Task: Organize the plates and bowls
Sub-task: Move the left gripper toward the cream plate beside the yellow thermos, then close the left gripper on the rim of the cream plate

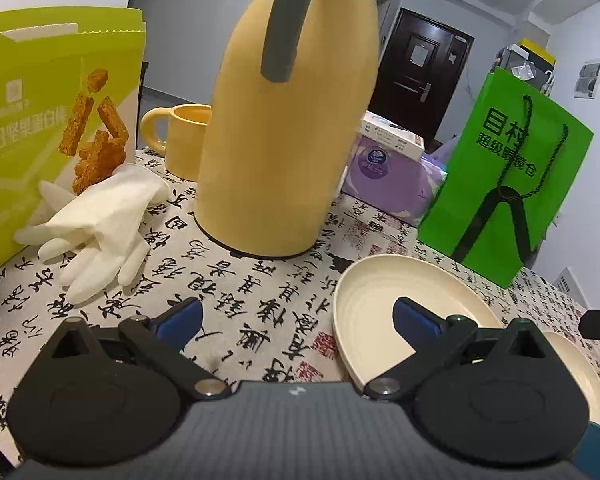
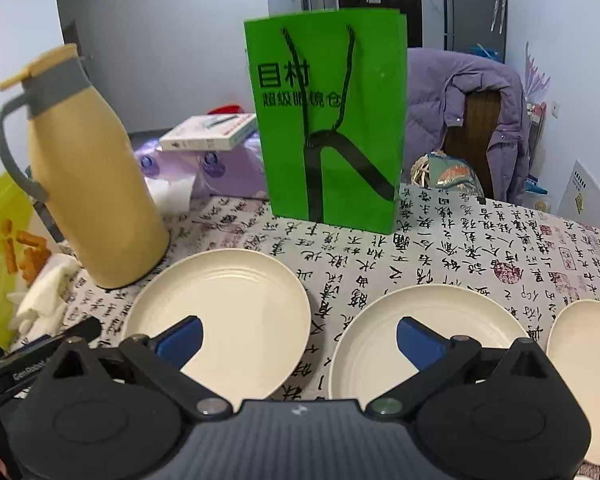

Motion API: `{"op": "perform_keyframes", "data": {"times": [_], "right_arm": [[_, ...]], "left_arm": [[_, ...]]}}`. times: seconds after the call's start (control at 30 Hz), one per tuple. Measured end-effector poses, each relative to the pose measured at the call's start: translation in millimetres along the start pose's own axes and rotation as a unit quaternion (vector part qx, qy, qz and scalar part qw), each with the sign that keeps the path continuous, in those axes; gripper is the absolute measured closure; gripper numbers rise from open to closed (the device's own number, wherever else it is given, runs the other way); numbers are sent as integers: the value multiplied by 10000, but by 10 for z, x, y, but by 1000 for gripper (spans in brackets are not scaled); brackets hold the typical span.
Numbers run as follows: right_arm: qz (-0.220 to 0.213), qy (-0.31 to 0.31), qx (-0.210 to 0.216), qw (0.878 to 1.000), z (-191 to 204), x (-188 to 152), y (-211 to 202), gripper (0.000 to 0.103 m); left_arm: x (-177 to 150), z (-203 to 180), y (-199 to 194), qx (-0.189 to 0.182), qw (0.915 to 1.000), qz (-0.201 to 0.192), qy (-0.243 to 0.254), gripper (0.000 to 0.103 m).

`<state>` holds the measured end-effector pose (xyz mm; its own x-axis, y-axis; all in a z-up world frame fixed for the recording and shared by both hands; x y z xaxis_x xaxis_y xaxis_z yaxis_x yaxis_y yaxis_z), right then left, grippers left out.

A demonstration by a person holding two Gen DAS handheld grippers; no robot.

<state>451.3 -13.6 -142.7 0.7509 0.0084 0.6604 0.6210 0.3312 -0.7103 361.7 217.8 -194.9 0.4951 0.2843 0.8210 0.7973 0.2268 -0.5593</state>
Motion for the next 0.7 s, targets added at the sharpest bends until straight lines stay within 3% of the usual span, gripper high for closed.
{"op": "perform_keyframes", "data": {"times": [0.33, 0.47, 0.53, 0.6, 0.7], "right_arm": [[183, -162, -131, 9996, -55, 64, 390, 0], [286, -266, -130, 9992, -44, 79, 491, 6], [346, -336, -176, 9987, -42, 81, 538, 7], [391, -383, -126, 9984, -33, 81, 579, 15], [524, -376, -36, 9979, -32, 46, 660, 33]], "left_arm": [[-29, -12, 81, -212, 9996, 109, -149, 1], [-46, -42, 103, -221, 9996, 121, -82, 6], [-53, -65, 119, -233, 9996, 143, -9, 14], [-62, -96, 133, -326, 9993, 169, 32, 26], [-80, -143, 154, -503, 9985, 214, 29, 32]]}}
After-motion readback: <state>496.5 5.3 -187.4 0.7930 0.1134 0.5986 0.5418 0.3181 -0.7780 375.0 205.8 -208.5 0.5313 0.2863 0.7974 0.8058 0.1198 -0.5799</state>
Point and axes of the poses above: each gripper's, at about its wrist camera, not at the fingertips, and y roughly the way its jaws point, z to its left, x to its top, the point moved 10 cm from there along y, roughly the way its jaws point, and after that the axes turned 11 degrees about y, right-handed, at the moved point
